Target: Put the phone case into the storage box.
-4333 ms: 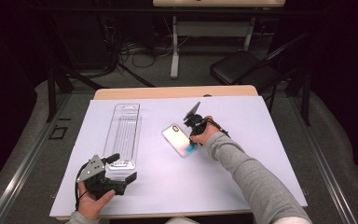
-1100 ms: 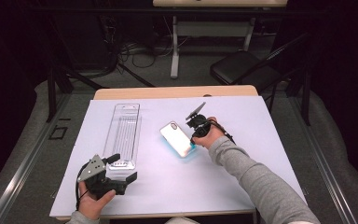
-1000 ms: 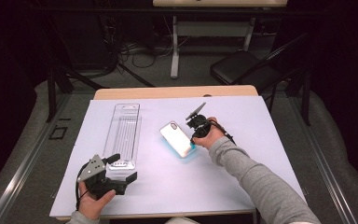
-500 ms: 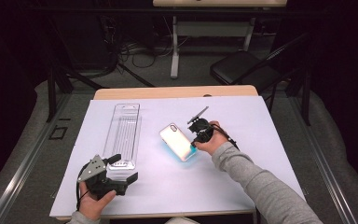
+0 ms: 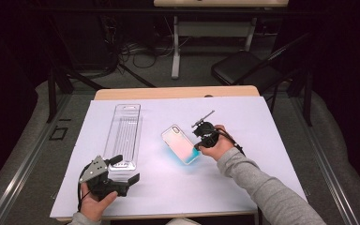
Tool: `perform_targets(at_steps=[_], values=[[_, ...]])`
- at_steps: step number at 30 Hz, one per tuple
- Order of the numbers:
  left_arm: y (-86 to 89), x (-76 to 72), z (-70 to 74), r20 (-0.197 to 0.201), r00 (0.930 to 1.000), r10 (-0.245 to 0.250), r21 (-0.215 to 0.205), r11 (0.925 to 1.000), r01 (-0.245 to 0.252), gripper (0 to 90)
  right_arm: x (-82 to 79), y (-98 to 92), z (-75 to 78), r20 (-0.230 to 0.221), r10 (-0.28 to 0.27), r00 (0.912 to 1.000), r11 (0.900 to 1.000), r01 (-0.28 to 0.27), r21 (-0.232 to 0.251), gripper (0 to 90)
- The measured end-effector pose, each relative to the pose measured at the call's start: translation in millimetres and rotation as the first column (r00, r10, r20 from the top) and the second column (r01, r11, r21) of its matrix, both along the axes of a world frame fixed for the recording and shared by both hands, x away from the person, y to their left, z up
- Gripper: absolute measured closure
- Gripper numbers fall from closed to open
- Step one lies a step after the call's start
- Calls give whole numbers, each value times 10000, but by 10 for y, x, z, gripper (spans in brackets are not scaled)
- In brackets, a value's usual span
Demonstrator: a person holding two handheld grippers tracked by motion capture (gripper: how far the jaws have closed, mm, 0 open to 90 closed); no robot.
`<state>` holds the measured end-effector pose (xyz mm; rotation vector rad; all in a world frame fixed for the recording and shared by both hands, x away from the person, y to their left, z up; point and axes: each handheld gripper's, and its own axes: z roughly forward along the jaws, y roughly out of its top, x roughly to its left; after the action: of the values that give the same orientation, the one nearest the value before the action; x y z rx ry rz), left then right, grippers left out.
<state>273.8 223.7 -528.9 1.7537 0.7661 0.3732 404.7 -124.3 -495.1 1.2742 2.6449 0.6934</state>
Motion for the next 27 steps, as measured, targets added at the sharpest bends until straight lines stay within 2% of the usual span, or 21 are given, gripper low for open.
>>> perform_targets(at_steps=[1,3,5,10,11,14,20,21,27], values=[[-2,0,-1,0,10000,-20,2,10000,20,14,4,-11,0,176,218,9996,9998,-218,29,878],[-5,1,-2,1,10000,-27,-17,10000,27,14,-15,-13,2,213,129,9997,9998,-132,139,878],[-7,1,-2,-9,10000,-42,-6,10000,42,14,-41,-15,-1,483,131,9987,9997,-141,200,878],[-10,0,-4,-38,10000,-36,-10,10000,36,14,-72,-20,2,549,14,9985,9997,-28,252,878],[-11,2,-5,-24,10000,-40,-21,10000,40,14,-71,-27,6,615,134,9980,9998,-143,144,878],[-10,3,-6,-28,10000,-46,-7,10000,46,14,-93,-29,-1,783,-45,9969,9995,20,320,878],[-13,5,-7,-43,10000,-52,-4,10000,52,14,-114,-33,3,876,-72,9961,9999,60,136,878],[-14,3,-6,-53,10000,-23,17,10000,23,14,-120,-35,-1,1094,19,9940,10000,-28,77,878],[-25,2,-5,-94,10000,-8,-1,10000,8,14,-168,-30,2,1522,10,9884,9999,-26,103,878]])
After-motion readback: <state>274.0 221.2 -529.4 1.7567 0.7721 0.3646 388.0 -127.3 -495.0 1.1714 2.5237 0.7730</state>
